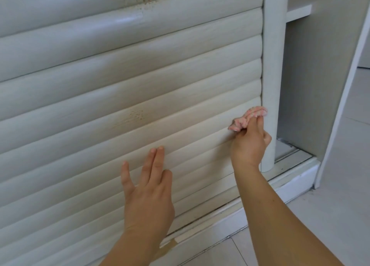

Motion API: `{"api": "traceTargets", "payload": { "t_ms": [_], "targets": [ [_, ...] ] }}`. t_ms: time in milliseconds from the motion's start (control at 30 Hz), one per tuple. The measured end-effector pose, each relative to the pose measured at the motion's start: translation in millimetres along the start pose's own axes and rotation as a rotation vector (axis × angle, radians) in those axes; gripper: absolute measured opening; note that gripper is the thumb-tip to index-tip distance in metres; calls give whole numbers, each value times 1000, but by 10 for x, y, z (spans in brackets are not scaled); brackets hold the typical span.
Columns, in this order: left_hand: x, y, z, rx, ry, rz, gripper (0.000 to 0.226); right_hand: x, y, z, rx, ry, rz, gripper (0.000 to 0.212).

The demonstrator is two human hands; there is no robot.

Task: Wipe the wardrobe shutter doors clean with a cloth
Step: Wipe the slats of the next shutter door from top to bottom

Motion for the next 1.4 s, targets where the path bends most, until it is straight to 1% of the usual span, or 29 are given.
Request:
{"api": "traceTargets", "payload": {
  "t_ms": [33, 100, 167, 200, 267, 333, 400, 433, 467, 500, 567, 600, 667, 700, 733, 767, 800, 833, 900, 933, 967, 1000, 1033, 1100, 1167, 1267, 1300, 1333, 1400],
  "targets": [
    [0, -2, 11, -1, -5, -3, 40, -58, 22, -70, 14, -46, 12, 29],
    [0, 9, 23, 0, -15, -2, 38, -36, 16, -75, 103, 33, 52, 31],
    [-5, 36, 26, 2, -33, 4, 28, -53, 23, -187, 4, -51, 70, 24],
    [-7, 51, 28, 4, -37, 4, 26, -8, 36, -210, 29, -7, 12, 17],
    [-9, 69, 39, 15, -47, 0, 26, 62, 119, -316, 239, 67, -29, 24],
    [-13, 78, 57, 30, -52, -4, 26, 223, 156, -407, 347, 8, -15, 28],
    [-11, 61, 74, 31, -55, -2, 36, 377, 149, -473, 332, 82, 2, 27],
    [-11, 63, 75, 32, -52, 3, 38, 476, 133, -501, 380, 177, 19, 27],
    [-12, 68, 72, 35, -54, 5, 38, 548, 117, -539, 369, 217, 31, 26],
    [-15, 73, 68, 37, -57, 9, 38, 633, 108, -604, 359, 255, 74, 26],
    [-15, 70, 65, 36, -65, 4, 37, 855, 127, -816, 327, 198, 263, 17],
    [-12, 63, 64, 39, -66, -3, 37, 994, 146, -891, 385, 160, 319, 23],
    [-9, 48, 76, 41, -57, -16, 40, 1245, 171, -1051, 388, 241, 433, 56],
    [-12, 46, 76, 35, -53, -15, 41, 1289, 166, -1130, 366, 191, 571, 67],
    [-11, 53, 69, 29, -54, -6, 39, 1313, 159, -1121, 391, 175, 615, 75],
    [-17, 62, 68, 23, -59, -1, 34, 1294, 162, -1108, 409, 164, 625, 76],
    [-14, 78, 62, 20, -64, 3, 27, 1220, 234, -1125, 531, 203, 644, 67],
    [-14, 93, 58, 18, -66, 11, 24, 1136, 297, -1107, 574, 275, 647, 52],
    [-10, 113, 63, 12, -64, 29, 26, 965, 360, -967, 548, 410, 615, 35],
    [-6, 118, 71, 11, -62, 36, 28, 899, 372, -919, 501, 457, 536, 26],
    [-1, 124, 80, 16, -63, 54, 25, 828, 354, -872, 418, 435, 425, 17],
    [3, 132, 86, 21, -63, 76, 24, 746, 349, -781, 324, 367, 333, 15],
    [6, 136, 91, 23, -67, 105, 26, 622, 366, -738, 329, 261, 223, 17],
    [7, 166, 98, 27, -66, 175, 28, 377, 412, -687, 304, 108, 141, 19],
    [14, 214, 100, -33, -44, 254, 32, 152, 468, -678, 209, -44, 50, 17],
    [12, 260, 103, -58, -28, 301, 40, 26, 492, -747, 95, -237, -73, 16],
    [2, 292, 98, -66, -28, 338, 37, 60, 478, -783, 133, -276, -102, 15],
    [-16, 322, 82, -64, -30, 368, 33, 146, 455, -793, 97, -328, -99, 15],
    [-30, 377, 80, -40, -35, 406, 31, 439, 368, -844, 73, -380, -50, 12]
  ]
}}
Point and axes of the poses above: each hand's wrist, its own x-axis away from the middle knuckle, its own y-axis out of the back of the hand, z = x × y, the point moved 1 cm from there along -x, towards the middle knuckle, and after that the axes turned 4 degrees about z, right-handed, at the moved point
